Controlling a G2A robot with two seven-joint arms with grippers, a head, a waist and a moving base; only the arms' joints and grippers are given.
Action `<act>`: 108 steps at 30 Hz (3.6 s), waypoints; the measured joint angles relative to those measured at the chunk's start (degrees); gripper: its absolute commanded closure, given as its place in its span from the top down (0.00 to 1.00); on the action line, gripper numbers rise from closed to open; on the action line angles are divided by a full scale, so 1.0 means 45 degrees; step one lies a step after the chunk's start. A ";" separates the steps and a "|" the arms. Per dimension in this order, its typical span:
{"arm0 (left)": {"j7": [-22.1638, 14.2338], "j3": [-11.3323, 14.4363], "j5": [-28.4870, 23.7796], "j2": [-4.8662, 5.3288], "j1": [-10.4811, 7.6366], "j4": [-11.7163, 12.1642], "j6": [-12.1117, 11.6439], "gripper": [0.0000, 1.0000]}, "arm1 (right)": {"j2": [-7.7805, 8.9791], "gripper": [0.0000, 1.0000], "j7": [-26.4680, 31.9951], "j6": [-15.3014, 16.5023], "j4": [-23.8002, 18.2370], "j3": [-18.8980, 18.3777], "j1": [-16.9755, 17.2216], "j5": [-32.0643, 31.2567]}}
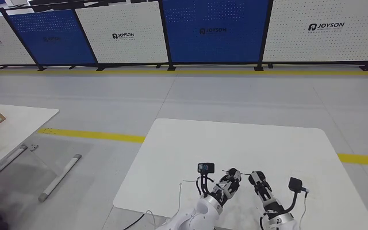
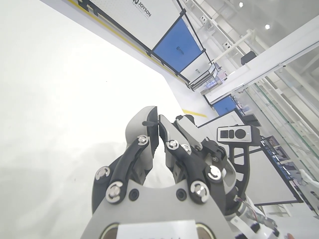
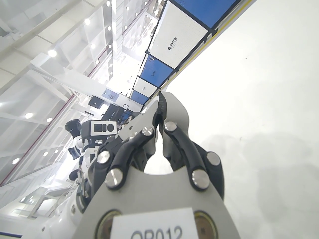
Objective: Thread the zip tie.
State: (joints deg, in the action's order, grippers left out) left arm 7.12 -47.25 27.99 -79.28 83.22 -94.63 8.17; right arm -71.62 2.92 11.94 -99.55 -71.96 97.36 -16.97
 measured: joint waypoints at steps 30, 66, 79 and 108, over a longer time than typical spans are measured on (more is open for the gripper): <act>-0.0003 -0.0056 -0.0177 -0.0089 -0.0040 0.0265 0.0137 0.00 | -0.0047 0.19 -0.0100 0.0329 0.0187 -0.0019 0.0057 -0.0232; 0.0332 -0.0499 -0.0280 -0.0113 0.0200 -0.0014 0.0022 0.06 | -0.0104 0.00 -0.0453 -0.0112 -0.0054 -0.0098 0.0241 -0.0806; 0.0236 -0.0563 -0.0207 -0.0104 0.0275 -0.0066 -0.0110 0.00 | -0.0132 0.00 -0.0392 -0.0137 -0.0104 -0.0068 0.0245 -0.0793; 0.0562 -0.1248 -0.3064 -0.0246 0.0626 -0.0832 -0.0244 0.00 | -0.0048 1.00 0.0342 0.0627 0.0182 -0.0439 0.0414 -0.0764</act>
State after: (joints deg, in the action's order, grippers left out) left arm 9.65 -52.86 14.20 -80.39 86.04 -98.38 7.07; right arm -71.84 4.46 14.77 -98.74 -73.93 99.22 -20.40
